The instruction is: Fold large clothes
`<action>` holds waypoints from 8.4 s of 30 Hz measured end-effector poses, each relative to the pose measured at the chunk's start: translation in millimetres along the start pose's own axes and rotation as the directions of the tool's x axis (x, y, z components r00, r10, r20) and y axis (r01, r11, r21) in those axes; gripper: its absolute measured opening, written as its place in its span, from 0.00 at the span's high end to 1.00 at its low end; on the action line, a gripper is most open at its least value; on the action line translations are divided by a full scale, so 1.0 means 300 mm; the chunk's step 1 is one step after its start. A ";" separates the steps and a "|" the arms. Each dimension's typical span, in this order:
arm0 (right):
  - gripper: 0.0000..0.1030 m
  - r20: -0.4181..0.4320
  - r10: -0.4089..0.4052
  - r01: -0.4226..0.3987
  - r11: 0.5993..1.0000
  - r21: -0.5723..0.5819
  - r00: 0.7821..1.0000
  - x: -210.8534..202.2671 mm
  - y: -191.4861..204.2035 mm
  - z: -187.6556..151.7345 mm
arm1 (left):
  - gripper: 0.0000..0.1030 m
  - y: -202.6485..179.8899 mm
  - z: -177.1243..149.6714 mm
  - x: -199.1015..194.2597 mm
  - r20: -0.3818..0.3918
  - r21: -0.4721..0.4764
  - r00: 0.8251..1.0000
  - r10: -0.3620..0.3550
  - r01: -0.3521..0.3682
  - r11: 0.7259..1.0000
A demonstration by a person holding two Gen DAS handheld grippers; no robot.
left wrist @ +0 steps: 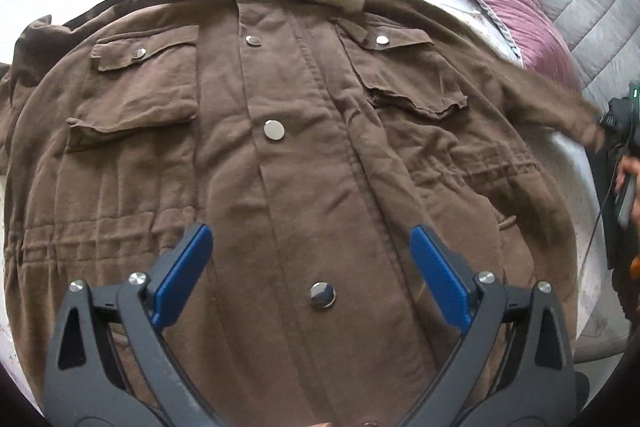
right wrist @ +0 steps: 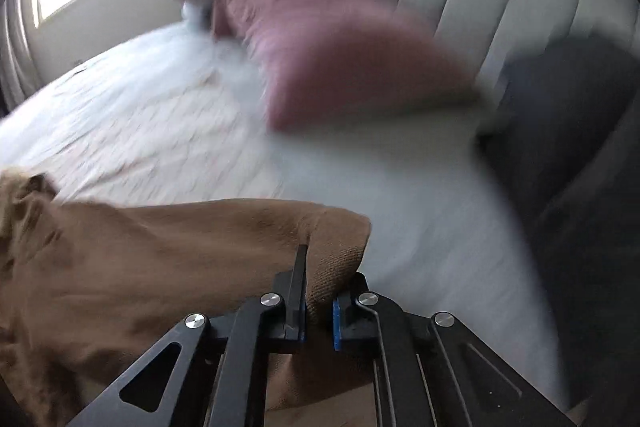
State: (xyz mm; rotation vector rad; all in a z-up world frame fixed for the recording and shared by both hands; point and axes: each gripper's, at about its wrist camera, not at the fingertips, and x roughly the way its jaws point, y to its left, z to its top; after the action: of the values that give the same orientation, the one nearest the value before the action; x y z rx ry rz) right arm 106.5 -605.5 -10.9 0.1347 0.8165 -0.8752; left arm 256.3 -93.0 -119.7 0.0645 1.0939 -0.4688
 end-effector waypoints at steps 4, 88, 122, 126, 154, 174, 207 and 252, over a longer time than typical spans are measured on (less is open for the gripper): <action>0.93 -0.040 -0.160 0.161 0.987 0.007 0.986 0.150 -0.061 0.073 | 0.04 -0.004 -0.012 0.027 -0.024 -0.003 1.000 -0.005 0.005 1.000; 0.44 -0.296 0.511 -0.591 0.704 -0.394 0.807 -0.983 0.117 -1.074 | 0.33 0.357 -0.982 -0.745 0.012 0.266 0.980 0.200 -0.196 0.944; 0.87 -0.357 0.677 -0.675 0.284 -0.681 0.644 -1.027 0.669 -1.226 | 0.90 -0.124 -0.870 -0.456 0.044 0.637 0.998 -0.054 0.013 0.770; 0.93 -0.396 0.701 -0.718 0.238 -0.654 0.593 -1.030 0.635 -1.179 | 0.92 -0.108 -0.885 -0.542 0.092 0.672 0.994 -0.064 -0.015 0.740; 0.40 -0.491 0.691 -0.778 0.168 -0.605 0.531 -1.096 0.710 -0.899 | 0.28 0.171 -0.541 -0.545 -0.024 0.405 0.993 -0.112 0.112 0.907; 0.32 -0.444 0.615 -0.719 0.313 -0.621 0.651 -0.859 1.038 -0.785 | 0.19 1.419 -0.028 -0.394 0.130 -0.600 0.950 0.283 -0.152 0.786; 0.32 -0.402 0.555 -0.650 0.371 -0.663 0.728 -0.736 1.208 -0.714 | 0.37 1.677 0.087 -0.372 -0.132 -0.764 0.484 0.865 -0.606 0.222; 0.12 -0.310 0.717 -0.780 0.543 -0.312 0.624 -0.368 1.999 0.062 | 0.27 1.374 0.438 0.006 0.278 -0.286 0.839 0.467 -0.392 0.874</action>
State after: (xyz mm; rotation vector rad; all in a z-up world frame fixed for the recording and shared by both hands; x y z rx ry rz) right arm 512.9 -152.1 -49.1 0.1530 0.9514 0.1638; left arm 531.0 241.2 -132.9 0.0335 0.7490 0.0559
